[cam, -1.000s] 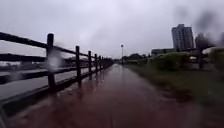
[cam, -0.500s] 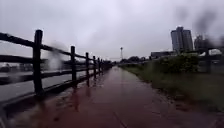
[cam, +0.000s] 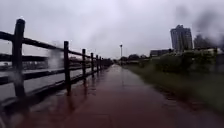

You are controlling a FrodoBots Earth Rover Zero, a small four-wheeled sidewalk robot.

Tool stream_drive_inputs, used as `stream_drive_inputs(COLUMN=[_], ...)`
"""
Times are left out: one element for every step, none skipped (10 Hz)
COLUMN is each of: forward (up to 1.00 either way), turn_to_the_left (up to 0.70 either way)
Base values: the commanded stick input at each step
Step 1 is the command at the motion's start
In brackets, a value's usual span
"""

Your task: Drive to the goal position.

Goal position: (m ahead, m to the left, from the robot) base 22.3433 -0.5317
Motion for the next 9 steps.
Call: stream_drive_inputs(forward=[1.00,1.00,1.00,1.00,1.00,1.00,1.00,1.00,1.00], turn_to_the_left=[0.01,0.01,0.01,0.01,0.01,0.01,0.01,0.01,0.01])
